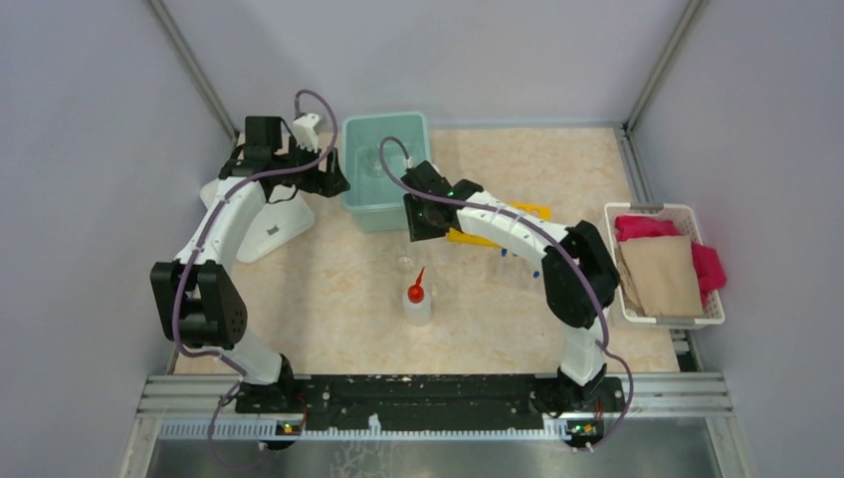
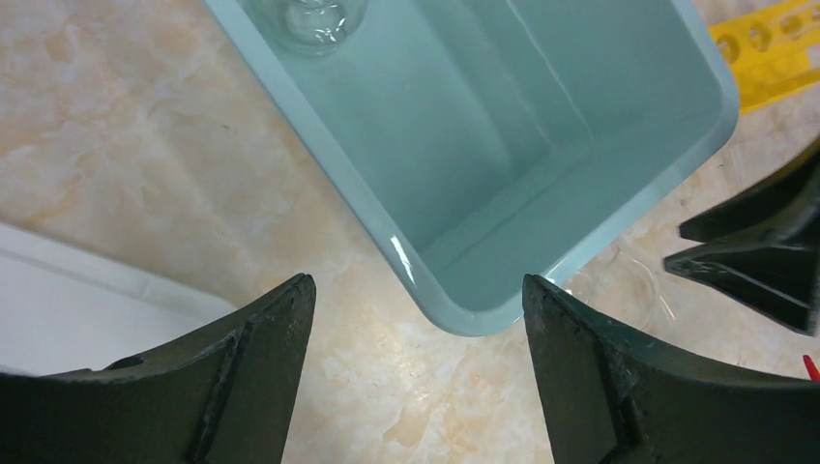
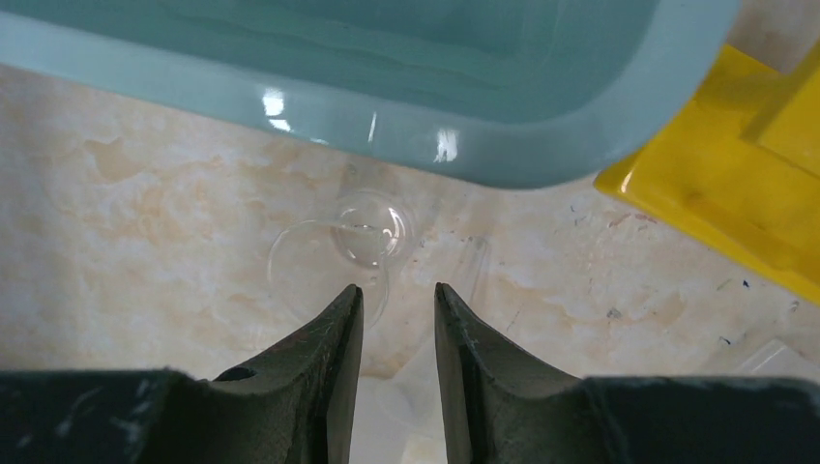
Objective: Organize the chemistry lab equipment
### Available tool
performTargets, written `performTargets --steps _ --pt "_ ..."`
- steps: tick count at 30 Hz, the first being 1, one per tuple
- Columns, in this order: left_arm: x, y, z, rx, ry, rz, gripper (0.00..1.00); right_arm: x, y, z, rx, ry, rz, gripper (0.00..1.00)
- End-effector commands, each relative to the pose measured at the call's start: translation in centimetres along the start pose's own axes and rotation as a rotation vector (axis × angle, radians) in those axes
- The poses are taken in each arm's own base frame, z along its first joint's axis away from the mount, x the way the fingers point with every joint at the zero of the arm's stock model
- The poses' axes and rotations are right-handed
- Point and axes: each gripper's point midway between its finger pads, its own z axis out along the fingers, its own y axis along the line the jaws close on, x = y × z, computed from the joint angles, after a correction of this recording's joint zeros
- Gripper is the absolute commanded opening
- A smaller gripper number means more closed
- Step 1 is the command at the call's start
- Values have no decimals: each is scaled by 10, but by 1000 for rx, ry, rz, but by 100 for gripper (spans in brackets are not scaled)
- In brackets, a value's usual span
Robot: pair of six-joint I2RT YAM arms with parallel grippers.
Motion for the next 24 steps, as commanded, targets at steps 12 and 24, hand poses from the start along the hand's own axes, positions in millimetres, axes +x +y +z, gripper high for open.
performTargets --steps 12,24 --pt "26 9 21 34 43 -42 80 4 15 43 -5 13 -62 33" --pt "45 12 41 77 86 -86 73 5 19 51 -22 12 -52 16"
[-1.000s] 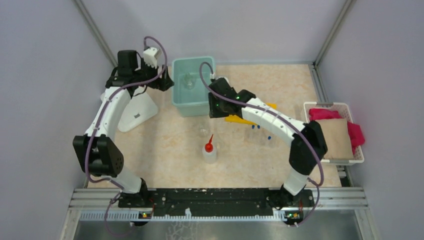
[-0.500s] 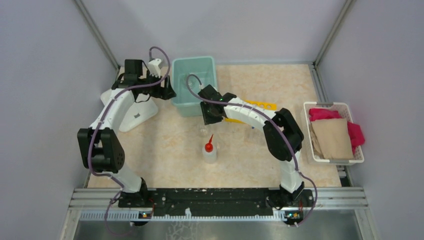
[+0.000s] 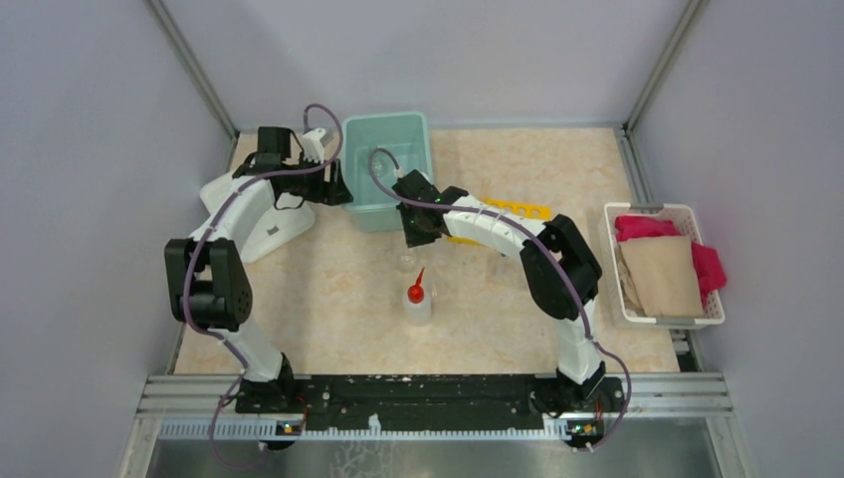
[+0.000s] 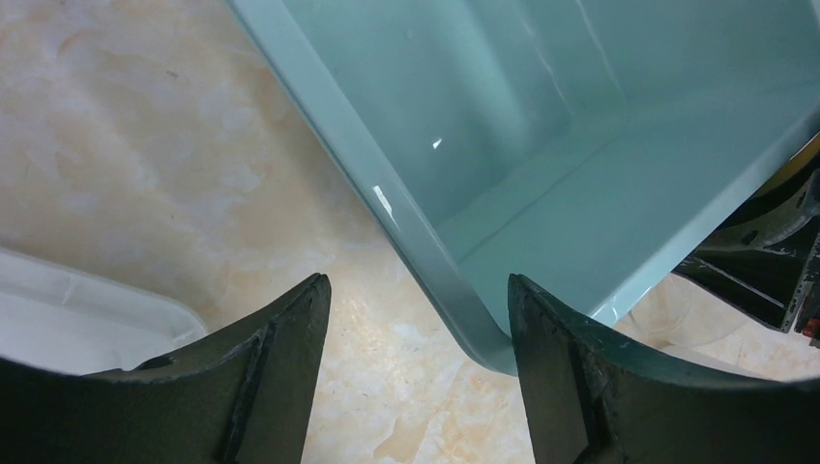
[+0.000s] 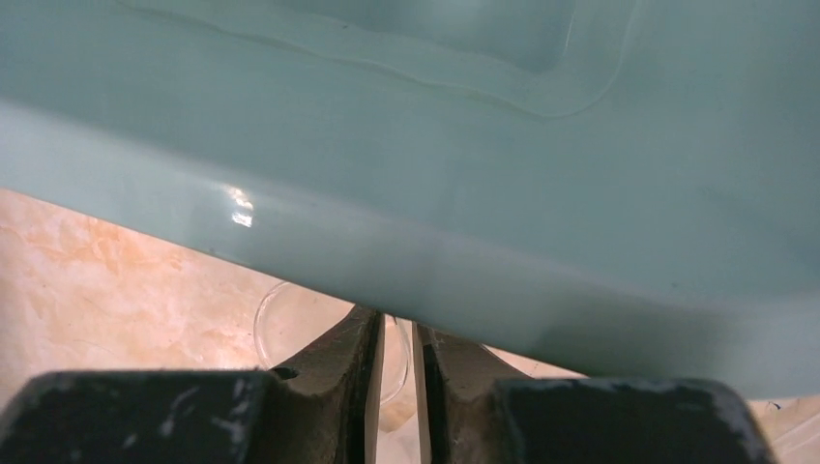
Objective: Organize the chemistry lab equipment
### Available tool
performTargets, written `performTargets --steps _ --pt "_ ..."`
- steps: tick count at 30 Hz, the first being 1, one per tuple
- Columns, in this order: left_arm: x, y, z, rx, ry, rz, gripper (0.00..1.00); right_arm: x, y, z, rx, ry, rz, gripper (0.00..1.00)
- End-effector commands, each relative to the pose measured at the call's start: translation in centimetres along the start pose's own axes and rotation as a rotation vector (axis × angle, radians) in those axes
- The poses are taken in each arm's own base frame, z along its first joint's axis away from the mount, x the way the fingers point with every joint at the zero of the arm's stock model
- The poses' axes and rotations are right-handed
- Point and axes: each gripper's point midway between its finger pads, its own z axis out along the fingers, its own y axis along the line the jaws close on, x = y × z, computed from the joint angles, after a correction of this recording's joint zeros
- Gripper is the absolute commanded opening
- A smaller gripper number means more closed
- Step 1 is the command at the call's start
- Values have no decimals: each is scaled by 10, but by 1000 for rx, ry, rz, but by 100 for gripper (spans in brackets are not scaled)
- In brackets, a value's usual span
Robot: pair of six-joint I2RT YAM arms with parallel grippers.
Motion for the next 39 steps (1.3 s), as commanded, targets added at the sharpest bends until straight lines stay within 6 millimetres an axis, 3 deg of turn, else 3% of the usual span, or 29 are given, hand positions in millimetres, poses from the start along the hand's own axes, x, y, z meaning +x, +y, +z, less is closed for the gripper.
performTargets --steps 1,8,12,21,26,29,33,39 --pt "1 0 7 39 -9 -11 73 -15 14 1 -33 -44 -10 15" --pt "7 3 14 43 1 -4 71 -1 6 3 -22 -18 -20 13" --pt "14 4 18 52 9 0 67 -7 7 -8 -24 -31 -15 0" --pt "15 -1 15 65 -4 18 64 -67 28 -100 -94 -147 -29 0" --pt "17 -3 15 76 -14 29 60 -106 20 -149 -120 -210 13 0" --pt "24 -2 19 84 -5 29 57 -137 7 -169 -136 -261 75 0" --pt "33 -1 25 96 13 24 53 -170 -9 -163 -88 -307 119 0" --pt "38 -9 20 128 27 38 51 -192 -29 -115 5 -296 157 0"
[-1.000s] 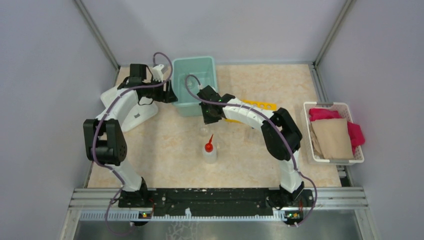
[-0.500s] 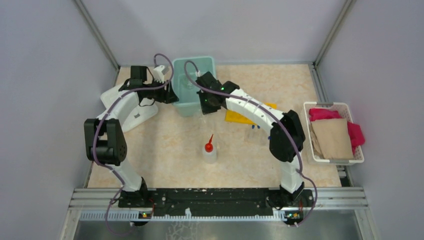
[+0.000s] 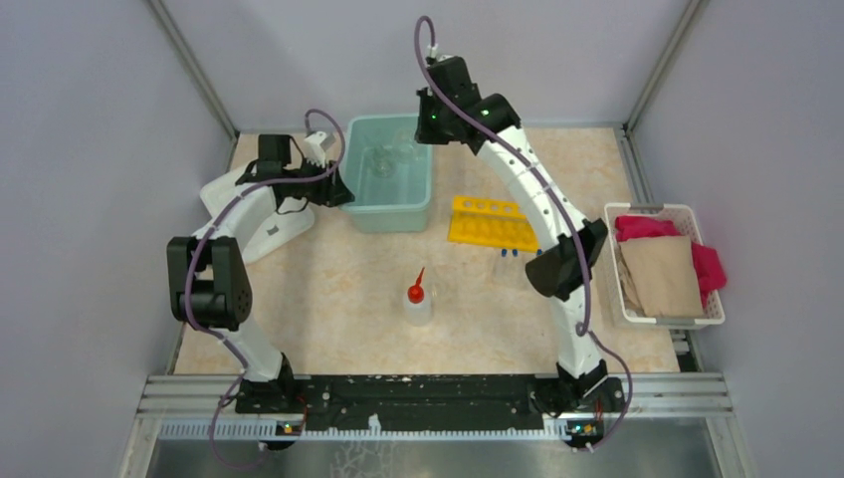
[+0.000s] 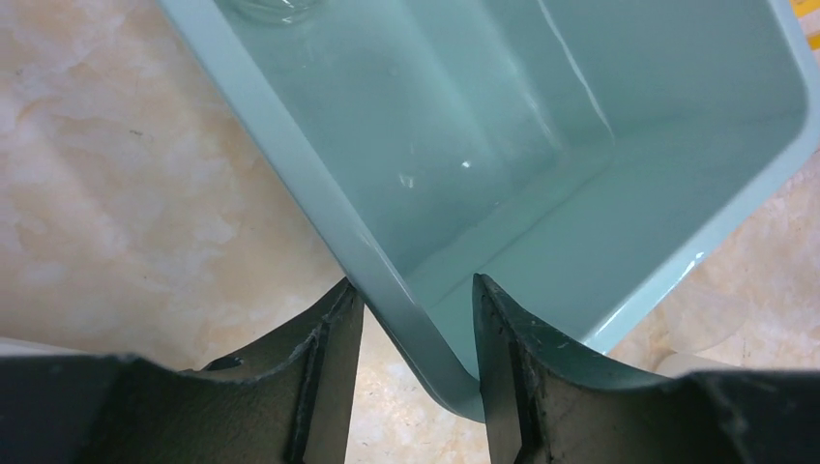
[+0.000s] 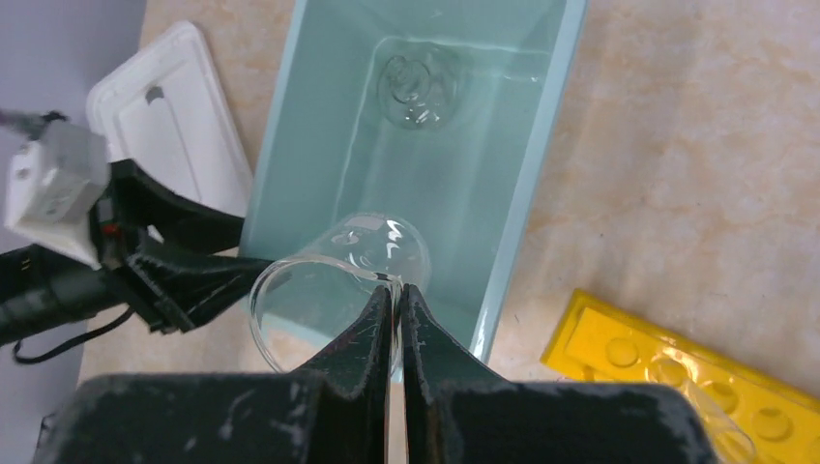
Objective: Organize the chemistry lab equipment
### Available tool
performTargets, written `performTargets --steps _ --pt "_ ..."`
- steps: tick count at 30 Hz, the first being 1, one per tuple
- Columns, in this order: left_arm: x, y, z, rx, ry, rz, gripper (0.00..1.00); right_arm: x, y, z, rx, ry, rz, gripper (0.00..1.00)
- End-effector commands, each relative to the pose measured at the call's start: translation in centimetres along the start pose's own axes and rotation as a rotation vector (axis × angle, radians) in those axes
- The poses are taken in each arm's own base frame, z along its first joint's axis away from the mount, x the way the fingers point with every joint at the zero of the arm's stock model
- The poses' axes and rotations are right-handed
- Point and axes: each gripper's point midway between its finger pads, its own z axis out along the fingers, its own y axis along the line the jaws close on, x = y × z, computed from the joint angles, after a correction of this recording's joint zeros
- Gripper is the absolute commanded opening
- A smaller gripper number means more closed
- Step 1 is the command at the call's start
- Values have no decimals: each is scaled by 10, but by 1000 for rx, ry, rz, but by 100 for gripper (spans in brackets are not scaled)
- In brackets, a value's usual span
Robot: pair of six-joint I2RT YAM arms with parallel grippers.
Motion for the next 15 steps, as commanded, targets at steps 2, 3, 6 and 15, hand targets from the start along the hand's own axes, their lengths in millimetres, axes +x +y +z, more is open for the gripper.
performTargets --steps 2,3,6,15 --pt "33 -8 -3 42 85 -1 51 28 -20 50 82 87 22 0" --pt "32 -11 -4 52 81 -1 51 30 -21 53 83 89 26 0" --pt "26 -21 -8 71 70 -12 53 40 -21 59 74 113 38 0" --pt "14 -56 -22 93 35 -40 76 97 -39 76 122 271 28 0"
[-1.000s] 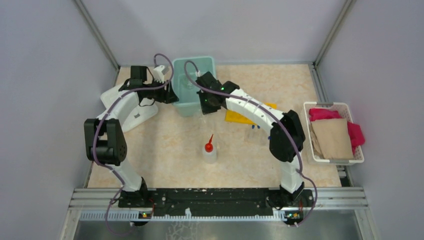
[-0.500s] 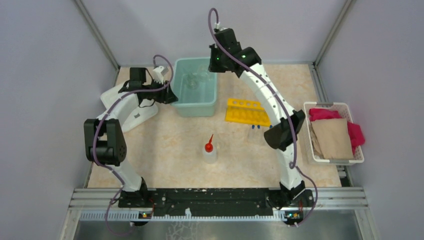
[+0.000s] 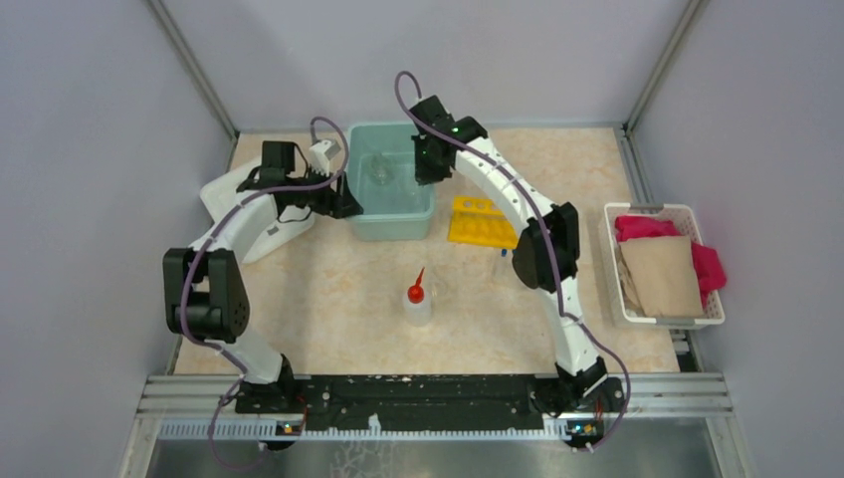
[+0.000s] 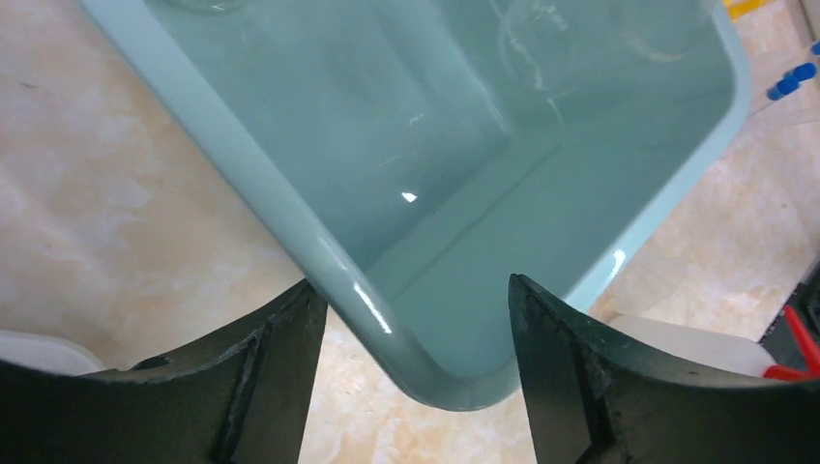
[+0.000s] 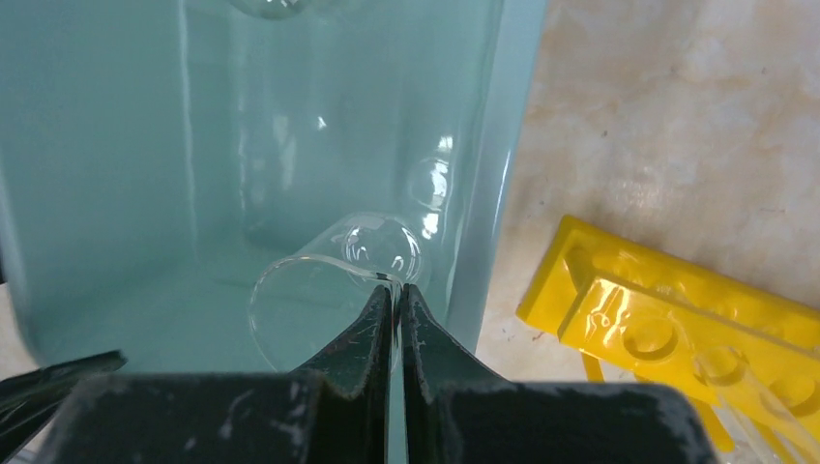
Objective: Organize the chemistry lab equipment
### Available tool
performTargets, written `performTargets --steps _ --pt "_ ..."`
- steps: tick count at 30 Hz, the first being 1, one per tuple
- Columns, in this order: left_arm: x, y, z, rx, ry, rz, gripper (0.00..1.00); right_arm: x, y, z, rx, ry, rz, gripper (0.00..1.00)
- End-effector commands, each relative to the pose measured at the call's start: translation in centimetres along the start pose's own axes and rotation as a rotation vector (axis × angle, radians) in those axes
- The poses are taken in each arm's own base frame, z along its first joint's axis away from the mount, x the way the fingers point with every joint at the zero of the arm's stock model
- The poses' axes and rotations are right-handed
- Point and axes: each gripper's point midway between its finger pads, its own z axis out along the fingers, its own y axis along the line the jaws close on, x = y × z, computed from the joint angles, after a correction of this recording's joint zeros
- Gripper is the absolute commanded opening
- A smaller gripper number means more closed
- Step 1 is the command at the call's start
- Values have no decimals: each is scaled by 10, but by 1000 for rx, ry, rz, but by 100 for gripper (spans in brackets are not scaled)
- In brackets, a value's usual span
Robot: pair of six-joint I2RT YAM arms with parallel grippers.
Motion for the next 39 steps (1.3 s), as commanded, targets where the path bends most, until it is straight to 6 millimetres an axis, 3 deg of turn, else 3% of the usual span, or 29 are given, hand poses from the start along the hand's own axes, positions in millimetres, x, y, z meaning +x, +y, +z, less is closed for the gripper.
performTargets --steps 1,4,12,17,33,35,39 --pt "-1 -33 -15 51 -5 -24 79 8 3 -7 -24 12 4 0" --pt "-4 -45 -24 75 -17 -23 88 24 8 -3 -6 30 -35 0" --pt "-20 -56 -46 53 -27 -14 92 46 18 -3 -17 44 -53 0" --pt "-27 -46 -53 -15 -7 9 99 54 14 -2 6 54 -66 0" --pt "-45 -24 -73 -131 -16 13 99 52 -4 5 140 9 -150 0" --pt "-45 -23 -75 -130 -17 10 99 49 -1 2 143 -9 -161 4" --pt "-48 -24 -79 -133 -23 15 99 46 3 0 132 -28 -176 21"
